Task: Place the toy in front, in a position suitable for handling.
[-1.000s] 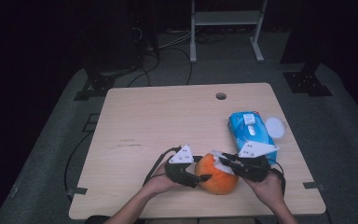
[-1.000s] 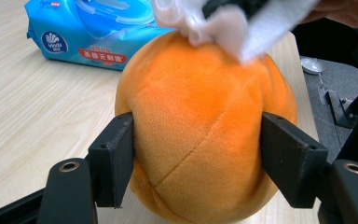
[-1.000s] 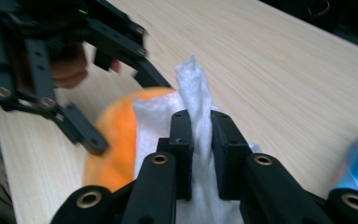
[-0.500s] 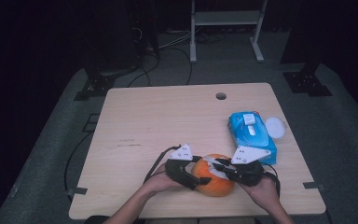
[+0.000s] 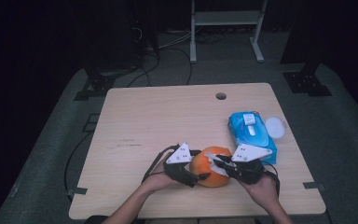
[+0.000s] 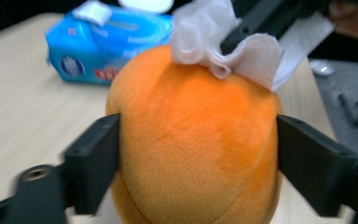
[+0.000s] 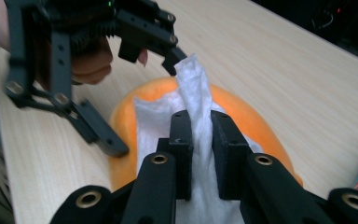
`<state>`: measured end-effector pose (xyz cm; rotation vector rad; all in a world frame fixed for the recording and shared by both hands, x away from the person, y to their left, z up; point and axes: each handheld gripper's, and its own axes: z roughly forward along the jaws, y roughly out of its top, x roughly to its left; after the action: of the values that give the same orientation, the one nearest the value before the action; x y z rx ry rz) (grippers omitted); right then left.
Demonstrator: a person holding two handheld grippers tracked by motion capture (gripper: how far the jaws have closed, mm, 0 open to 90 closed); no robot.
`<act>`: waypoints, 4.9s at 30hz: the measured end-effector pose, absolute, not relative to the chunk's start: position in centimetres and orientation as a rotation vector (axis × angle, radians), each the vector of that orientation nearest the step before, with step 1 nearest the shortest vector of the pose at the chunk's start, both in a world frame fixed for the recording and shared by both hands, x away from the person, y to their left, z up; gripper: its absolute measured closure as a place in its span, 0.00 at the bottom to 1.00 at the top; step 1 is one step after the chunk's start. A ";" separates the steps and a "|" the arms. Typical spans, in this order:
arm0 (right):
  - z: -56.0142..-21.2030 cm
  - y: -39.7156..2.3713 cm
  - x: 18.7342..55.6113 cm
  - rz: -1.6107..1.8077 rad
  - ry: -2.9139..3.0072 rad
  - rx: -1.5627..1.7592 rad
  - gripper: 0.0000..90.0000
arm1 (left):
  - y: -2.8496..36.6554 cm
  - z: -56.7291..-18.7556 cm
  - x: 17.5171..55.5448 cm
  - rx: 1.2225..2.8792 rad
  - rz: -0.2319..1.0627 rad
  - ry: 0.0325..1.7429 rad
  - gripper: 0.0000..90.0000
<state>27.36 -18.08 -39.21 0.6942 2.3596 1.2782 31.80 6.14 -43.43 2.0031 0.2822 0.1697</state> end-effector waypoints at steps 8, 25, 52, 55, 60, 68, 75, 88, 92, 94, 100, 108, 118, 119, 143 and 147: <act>-39.4 -18.2 27.8 1.272 2.359 0.727 0.87 | 6.4 -43.6 32.0 1.998 0.137 0.350 0.28; -38.4 -16.6 26.5 1.269 2.341 0.607 0.88 | 4.4 -43.0 29.7 2.068 0.262 0.206 0.32; -38.2 -16.7 26.1 1.294 2.367 0.622 0.88 | 4.2 -43.0 29.3 2.058 0.266 0.162 0.34; -38.2 -17.6 26.6 1.298 2.357 0.663 0.88 | 4.6 -43.3 29.7 2.061 0.250 0.173 0.34; -38.7 -20.0 27.4 1.286 2.340 0.758 0.88 | 5.3 -43.7 30.2 2.054 0.207 0.212 0.33; -39.0 -19.1 27.0 1.292 2.346 0.715 0.87 | 5.0 -43.3 30.6 2.013 0.148 0.251 0.12; -39.0 -18.5 26.9 1.280 2.352 0.687 0.87 | 5.6 -43.8 30.8 2.037 0.164 0.252 0.30; -40.2 -22.1 28.5 1.299 2.358 0.855 0.87 | 6.9 -44.5 31.9 2.039 0.116 0.300 0.32; -39.9 -21.3 28.1 1.311 2.361 0.824 0.87 | 7.1 -44.6 32.0 2.045 0.112 0.306 0.31; -39.7 -20.7 27.7 1.320 2.370 0.787 0.87 | 7.3 -44.7 32.1 2.043 0.106 0.313 0.31; -39.8 -20.3 27.7 1.326 2.388 0.768 0.87 | 7.6 -44.8 32.4 2.049 0.093 0.308 0.31; -40.3 -21.3 28.3 1.311 2.401 0.819 0.87 | 7.5 -44.7 32.5 2.037 0.061 0.330 0.26; -39.5 -18.6 26.8 1.337 2.429 0.668 0.87 | 6.9 -44.3 32.0 2.054 0.084 0.300 0.30; -39.5 -18.5 26.8 1.320 2.425 0.662 0.87 | 7.0 -44.3 32.0 2.054 0.083 0.301 0.31; -39.6 -19.4 27.4 1.364 2.408 0.753 0.87 | 6.9 -43.9 32.2 2.036 0.032 0.331 0.21; -39.6 -19.5 27.5 1.357 2.406 0.755 0.87 | 7.0 -44.1 32.0 2.045 0.057 0.312 0.32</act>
<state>27.48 -19.53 -39.60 0.7548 2.4065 1.3565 31.96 7.03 -44.10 2.0446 0.3119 0.0568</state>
